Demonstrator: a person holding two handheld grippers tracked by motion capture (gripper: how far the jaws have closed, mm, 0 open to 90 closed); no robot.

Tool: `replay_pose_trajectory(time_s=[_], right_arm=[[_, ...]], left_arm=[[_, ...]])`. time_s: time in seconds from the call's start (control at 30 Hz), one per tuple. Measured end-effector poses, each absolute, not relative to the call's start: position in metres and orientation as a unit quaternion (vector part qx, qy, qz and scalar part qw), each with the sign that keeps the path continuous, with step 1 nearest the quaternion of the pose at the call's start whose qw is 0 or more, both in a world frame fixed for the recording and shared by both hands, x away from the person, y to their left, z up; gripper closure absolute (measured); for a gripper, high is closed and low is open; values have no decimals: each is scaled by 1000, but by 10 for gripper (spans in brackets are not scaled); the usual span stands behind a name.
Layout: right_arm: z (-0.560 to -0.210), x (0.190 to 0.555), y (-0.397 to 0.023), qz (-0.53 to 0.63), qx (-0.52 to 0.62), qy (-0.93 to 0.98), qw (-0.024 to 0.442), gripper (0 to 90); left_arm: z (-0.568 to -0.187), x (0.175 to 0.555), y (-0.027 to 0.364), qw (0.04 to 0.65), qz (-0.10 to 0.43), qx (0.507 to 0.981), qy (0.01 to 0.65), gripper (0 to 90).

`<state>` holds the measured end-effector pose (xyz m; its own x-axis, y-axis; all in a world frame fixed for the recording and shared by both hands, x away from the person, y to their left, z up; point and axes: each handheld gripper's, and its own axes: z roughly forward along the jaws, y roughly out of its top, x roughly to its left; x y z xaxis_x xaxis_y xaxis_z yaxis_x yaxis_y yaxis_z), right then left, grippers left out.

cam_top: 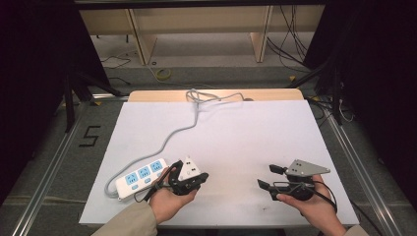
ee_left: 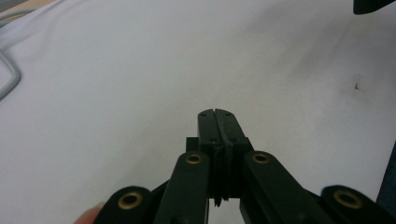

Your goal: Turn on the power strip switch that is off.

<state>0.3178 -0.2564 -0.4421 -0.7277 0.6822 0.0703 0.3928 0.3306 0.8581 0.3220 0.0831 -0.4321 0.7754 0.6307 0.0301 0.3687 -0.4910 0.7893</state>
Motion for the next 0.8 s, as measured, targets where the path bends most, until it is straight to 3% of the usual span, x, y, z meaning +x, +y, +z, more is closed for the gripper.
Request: replay_pose_trajectory(time_s=[0.8], right_arm=[[-442, 318, -256, 470, 334, 803, 152, 314]], left_arm=[[-424, 327, 104, 389, 172, 845, 325, 898]])
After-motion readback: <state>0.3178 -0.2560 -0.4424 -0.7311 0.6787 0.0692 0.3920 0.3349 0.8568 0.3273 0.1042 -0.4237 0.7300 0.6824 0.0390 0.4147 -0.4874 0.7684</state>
